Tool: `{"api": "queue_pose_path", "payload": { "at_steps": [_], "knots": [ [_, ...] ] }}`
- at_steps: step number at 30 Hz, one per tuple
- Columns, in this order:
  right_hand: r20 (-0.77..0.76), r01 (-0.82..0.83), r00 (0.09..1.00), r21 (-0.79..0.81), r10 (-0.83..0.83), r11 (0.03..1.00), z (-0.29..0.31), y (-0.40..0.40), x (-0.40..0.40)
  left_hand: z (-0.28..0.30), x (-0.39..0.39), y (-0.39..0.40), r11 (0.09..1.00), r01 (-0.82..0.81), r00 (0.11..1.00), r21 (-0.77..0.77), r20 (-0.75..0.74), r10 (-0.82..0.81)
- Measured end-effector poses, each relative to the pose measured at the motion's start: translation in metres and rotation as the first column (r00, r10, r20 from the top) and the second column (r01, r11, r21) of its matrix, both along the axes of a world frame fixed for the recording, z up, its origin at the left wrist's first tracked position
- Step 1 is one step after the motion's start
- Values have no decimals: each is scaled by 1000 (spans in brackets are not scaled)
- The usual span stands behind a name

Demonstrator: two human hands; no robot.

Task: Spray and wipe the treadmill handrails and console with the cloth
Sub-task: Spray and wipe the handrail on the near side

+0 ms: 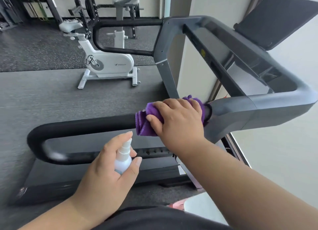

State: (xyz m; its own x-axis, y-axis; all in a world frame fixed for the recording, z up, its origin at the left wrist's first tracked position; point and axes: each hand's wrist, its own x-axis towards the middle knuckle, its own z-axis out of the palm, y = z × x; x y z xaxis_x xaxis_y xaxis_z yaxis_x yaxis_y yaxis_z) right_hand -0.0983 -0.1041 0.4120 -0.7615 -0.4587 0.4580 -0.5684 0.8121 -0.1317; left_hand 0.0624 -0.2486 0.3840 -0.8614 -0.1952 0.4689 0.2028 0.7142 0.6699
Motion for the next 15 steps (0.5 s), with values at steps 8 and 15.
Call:
{"api": "queue_pose_path", "payload": {
  "at_steps": [8, 15],
  "knots": [
    [5, -216, 976, 71, 217, 974, -2, -1, -5, 3, -9, 27, 998, 57, 998, -8, 9, -57],
    [-95, -103, 990, 40, 106, 994, -3, 36, -29, 3, -2, 16, 1000, 24, 998, 17, 49, -25]
  ]
}}
